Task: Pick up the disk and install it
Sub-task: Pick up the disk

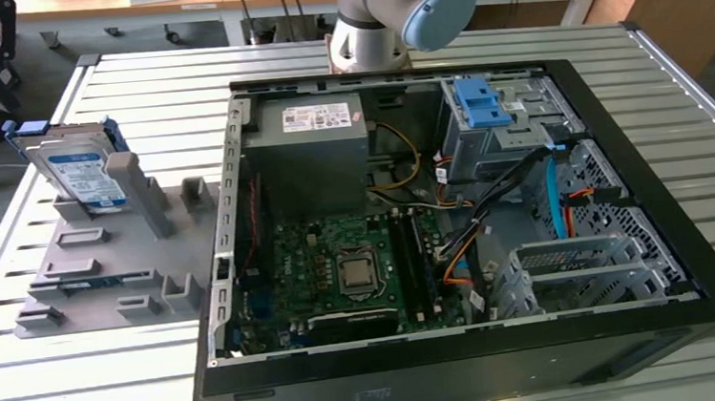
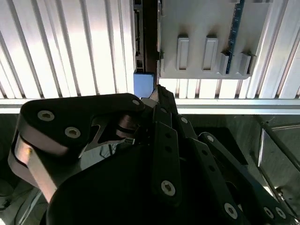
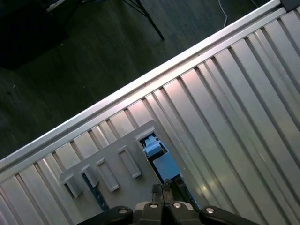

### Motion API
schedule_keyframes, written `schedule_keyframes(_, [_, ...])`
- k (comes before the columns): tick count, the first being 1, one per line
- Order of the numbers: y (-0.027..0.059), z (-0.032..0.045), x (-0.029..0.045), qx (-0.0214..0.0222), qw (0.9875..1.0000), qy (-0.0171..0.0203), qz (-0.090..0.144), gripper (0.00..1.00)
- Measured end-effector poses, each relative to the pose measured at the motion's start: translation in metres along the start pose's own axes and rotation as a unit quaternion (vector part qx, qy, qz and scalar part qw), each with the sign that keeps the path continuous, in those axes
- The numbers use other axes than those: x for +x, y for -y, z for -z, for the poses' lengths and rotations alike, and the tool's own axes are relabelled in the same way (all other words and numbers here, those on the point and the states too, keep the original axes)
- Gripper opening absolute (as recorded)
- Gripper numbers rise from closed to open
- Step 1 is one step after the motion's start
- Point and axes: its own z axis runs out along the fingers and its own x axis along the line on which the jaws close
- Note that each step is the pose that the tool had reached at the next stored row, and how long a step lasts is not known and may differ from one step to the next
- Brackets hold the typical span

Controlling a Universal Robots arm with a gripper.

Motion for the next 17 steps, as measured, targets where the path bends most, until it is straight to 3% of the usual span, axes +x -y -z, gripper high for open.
schedule_keyframes(5, [0.0000, -0.0001, 0.0001, -0.0012, 0.9993, -0.0003, 0.038, 0.11])
schedule_keyframes(9, [0.0000, -0.0003, 0.0001, -0.0021, 0.9977, -0.0005, 0.068, 0.11])
schedule_keyframes(14, [0.0001, -0.0009, 0.0001, -0.0025, 0.9945, -0.0011, 0.104, 0.11])
schedule_keyframes(17, [0.0001, -0.0016, 0.0001, -0.0032, 0.9916, -0.0023, 0.129, 0.11])
